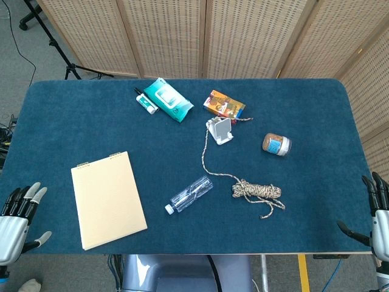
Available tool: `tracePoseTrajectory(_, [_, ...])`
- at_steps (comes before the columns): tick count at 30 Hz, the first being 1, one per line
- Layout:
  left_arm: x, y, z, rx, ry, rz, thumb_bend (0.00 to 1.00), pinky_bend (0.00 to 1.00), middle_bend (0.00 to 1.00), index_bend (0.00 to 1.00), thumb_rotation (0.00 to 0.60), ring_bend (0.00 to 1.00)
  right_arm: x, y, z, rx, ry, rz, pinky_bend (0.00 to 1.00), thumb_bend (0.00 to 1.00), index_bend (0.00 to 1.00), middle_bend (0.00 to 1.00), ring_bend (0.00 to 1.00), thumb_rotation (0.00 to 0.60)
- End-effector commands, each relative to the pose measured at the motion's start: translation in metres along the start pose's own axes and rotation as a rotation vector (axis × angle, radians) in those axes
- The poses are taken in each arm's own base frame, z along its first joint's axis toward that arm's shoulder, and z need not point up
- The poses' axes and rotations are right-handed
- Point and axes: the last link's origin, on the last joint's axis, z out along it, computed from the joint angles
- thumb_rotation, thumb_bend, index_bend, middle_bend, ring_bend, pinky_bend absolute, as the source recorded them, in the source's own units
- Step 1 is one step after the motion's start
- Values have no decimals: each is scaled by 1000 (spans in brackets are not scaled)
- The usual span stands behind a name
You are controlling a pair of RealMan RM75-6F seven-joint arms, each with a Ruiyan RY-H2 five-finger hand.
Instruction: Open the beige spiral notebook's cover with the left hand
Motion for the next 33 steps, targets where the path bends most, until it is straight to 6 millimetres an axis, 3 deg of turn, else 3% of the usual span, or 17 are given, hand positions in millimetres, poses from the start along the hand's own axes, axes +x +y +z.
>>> tracePoseTrajectory(1, [0,0,0,-1,2,-3,0,0,0,0,600,0,0,0,0,0,1,-1,0,105,45,0,0,600])
tracePoseTrajectory(8, [-8,2,-3,-38,-39,16,0,0,0,0,600,0,0,0,-1,0,-1,1,0,105,45,0,0,600])
tracePoseTrajectory(17, [-67,8,-15,-251,-196,87,1,0,0,0,600,0,-1,-1,-1,-9,-3,5,0,106,45,0,0,600])
tracePoseTrajectory(33, [-112,-1,-17,-363,-287,19,111,0,0,0,600,0,-3,-1,-1,-15,-8,7,0,127,45,0,0,600])
